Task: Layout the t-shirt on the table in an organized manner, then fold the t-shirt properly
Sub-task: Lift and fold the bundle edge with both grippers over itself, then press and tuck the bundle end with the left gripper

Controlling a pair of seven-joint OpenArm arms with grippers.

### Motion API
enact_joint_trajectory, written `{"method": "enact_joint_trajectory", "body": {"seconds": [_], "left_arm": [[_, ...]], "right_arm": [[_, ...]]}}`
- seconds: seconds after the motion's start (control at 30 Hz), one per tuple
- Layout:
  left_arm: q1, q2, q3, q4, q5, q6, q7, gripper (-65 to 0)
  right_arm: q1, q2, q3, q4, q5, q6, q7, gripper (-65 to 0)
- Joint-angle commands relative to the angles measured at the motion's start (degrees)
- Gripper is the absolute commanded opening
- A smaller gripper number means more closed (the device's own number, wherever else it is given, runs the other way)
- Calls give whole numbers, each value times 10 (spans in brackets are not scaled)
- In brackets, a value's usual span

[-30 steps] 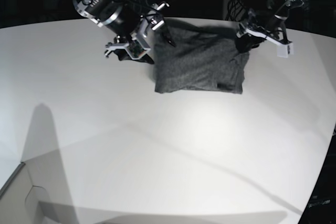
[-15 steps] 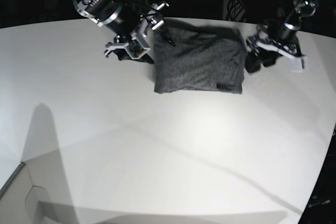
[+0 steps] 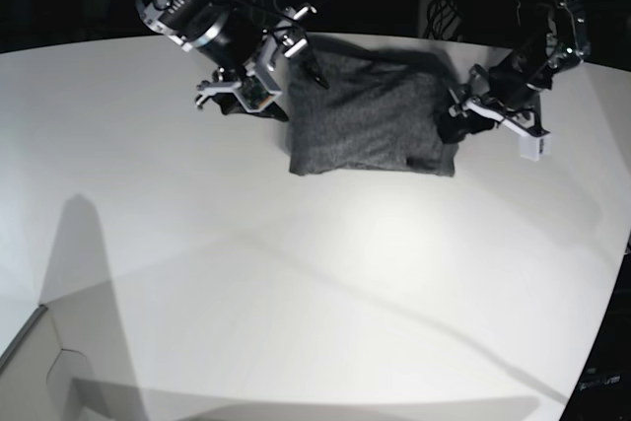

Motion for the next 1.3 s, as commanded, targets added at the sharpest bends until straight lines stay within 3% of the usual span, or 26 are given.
{"method": "enact_joint_trajectory", "body": {"seconds": [0.0, 0.13, 0.23, 0.7, 1.03, 1.1, 1.27], "left_arm": [[-4, -4, 0, 6, -9, -3, -9, -212], [-5, -9, 24, 5, -8, -3, -12, -136], [-5, -7, 38, 4, -7, -3, -12, -118], [-35, -8, 72, -69, -7, -3, -8, -118], [-64, -27, 183, -118, -7, -3, -11, -123], [-67, -26, 187, -134, -7, -4, -12, -166], [-94, -22, 195, -176, -7, -5, -8, -475]], "right_arm": [[1, -3, -1, 11, 13, 3, 17, -240], [3, -3, -1, 11, 13, 4, 17, -240], [4, -3, -1, 11, 13, 4, 17, -240], [4, 14, 0, 11, 13, 4, 18, -242], [5, 11, 33, 13, 13, 4, 20, -242], [5, 11, 44, 19, 13, 4, 20, -242], [4, 11, 73, 27, 13, 4, 20, -242]]}}
